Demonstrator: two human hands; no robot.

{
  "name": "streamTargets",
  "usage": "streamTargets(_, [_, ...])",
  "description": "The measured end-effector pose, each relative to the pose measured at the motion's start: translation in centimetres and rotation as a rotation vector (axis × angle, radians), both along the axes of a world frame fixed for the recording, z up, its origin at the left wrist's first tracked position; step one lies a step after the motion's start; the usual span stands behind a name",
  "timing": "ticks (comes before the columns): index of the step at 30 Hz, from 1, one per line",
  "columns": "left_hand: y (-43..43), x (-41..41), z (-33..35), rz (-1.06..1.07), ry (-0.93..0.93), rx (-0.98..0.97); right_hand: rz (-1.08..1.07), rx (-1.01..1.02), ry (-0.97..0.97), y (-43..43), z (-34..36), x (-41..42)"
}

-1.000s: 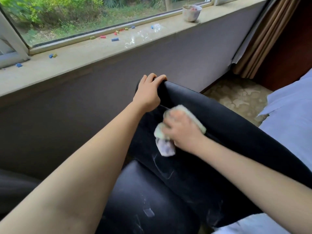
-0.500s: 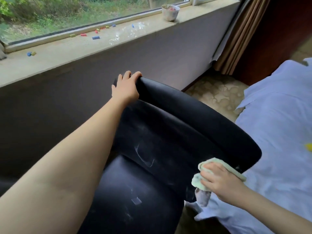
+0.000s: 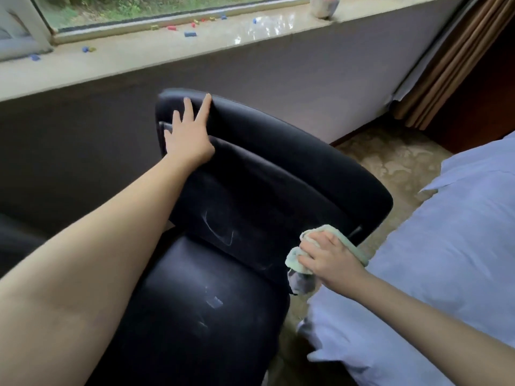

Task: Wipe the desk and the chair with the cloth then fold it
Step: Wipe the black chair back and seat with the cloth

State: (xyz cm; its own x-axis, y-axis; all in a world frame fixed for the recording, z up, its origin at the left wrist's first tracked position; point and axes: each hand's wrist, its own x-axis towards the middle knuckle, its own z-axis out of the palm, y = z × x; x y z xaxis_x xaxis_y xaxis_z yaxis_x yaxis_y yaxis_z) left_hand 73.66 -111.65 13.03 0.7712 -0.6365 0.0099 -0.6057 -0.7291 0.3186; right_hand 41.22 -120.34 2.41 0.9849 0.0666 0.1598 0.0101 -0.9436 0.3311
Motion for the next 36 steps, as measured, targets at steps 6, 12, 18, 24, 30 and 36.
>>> streamTargets(6, [1.3, -1.3, 1.6, -0.138, 0.025, 0.09, -0.12, 0.083, -0.434, -2.1, 2.1, 7.6])
streamTargets(12, [1.3, -2.4, 2.7, -0.191, -0.026, 0.195, -0.148, 0.081, -0.599, -3.0, -0.8, 8.9])
streamTargets(18, [1.1, -3.2, 1.9, -0.134, -0.033, 0.173, -0.064, 0.079, -0.239, -0.2, -6.5, 7.9])
streamTargets(24, [-1.0, -4.1, 1.6, -0.307, -0.166, 0.08, -0.121, 0.0, 0.198, 1.9, -9.5, 7.0])
streamTargets(30, [-1.7, -3.3, 1.5, -0.309, -0.259, 0.071, -0.072, 0.244, -0.479, -3.3, 2.2, 12.2])
streamTargets(36, [-1.2, -2.3, 3.0, -0.381, -0.092, 0.058, -0.158, 0.189, -0.596, -6.9, 9.7, 18.1])
